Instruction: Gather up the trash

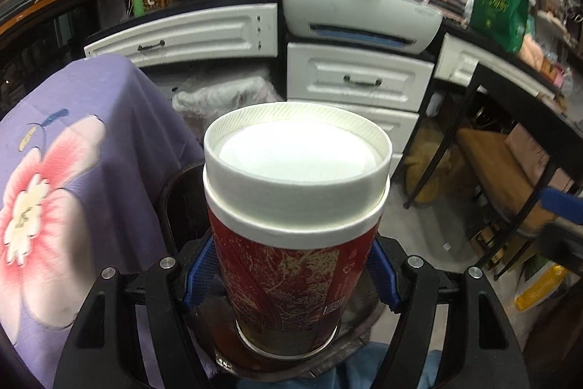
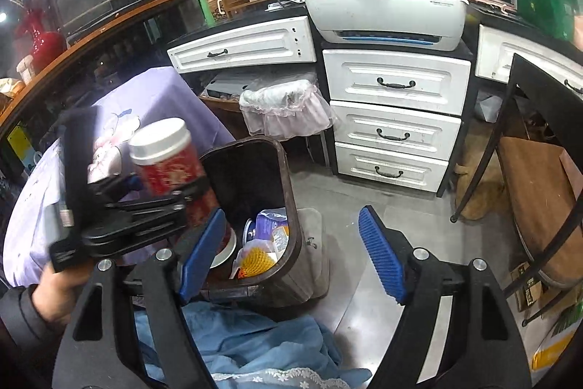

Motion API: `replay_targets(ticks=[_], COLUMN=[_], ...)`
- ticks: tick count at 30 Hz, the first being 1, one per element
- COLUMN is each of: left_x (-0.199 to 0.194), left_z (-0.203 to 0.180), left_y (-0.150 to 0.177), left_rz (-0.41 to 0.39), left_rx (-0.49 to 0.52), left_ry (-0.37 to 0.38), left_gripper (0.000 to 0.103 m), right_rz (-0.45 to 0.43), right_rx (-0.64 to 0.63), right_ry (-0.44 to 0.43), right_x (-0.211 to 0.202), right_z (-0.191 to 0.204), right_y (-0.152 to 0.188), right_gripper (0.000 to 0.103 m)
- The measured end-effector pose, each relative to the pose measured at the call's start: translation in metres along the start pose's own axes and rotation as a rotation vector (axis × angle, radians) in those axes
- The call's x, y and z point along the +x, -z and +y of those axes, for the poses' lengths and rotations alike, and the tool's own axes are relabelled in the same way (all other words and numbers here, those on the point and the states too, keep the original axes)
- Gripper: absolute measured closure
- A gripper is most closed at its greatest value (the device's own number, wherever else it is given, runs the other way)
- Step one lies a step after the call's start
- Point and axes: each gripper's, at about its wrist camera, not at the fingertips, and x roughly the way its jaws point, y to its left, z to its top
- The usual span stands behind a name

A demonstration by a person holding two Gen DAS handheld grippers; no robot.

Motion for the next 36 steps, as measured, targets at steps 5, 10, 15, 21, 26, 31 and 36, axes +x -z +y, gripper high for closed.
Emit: replay_targets(ticks=[5, 10, 15, 21, 26, 31, 36], left_x=[0.023, 0.032, 0.013, -0.058, -0.136, -0.191, -0.238], left_z=[0.001, 0.003, 0.005, 0.006, 0.016, 0.034, 0.057], left_y=[0.001, 0.001, -0.002, -0.002, 0.002, 0.023, 0.062], left_rz=[0.057, 0.089, 0.05, -0.085, -0.227, -0.316, -0.347], left_rx=[-0.008, -0.022, -0.056, -0.066, -0.071, -0.089, -0.143], left_ry=[-0.014, -0.021, 0.005, 0.032, -0.002, -0.121, -0.235], left_gripper=[0.032, 0.017, 0.012, 0.006, 0.006, 0.006, 0.006], right_rz=[0.001, -0.004, -0.02, -0.094, -0.17, -0.242, -0.255], right_rx=[0.007, 0.005, 0.007, -0.007, -0.03, -0.057, -0.116], right_ry=[-0.003, 0.001, 0.007, 0.038, 0.051, 0.006, -0.035], right_x=[-0.001, -0.005, -0.011, -0.034, -0.06, -0.091, -0.105], right_z=[-0.002, 0.0, 0.002, 0.015, 0.036, 0.071, 0.109], right_y=[0.0, 0.0, -0.002, -0.005, -0.01, -0.01, -0.002], right_gripper=[0.027, 0.027, 0.027, 0.016, 0.008, 0.006, 0.006])
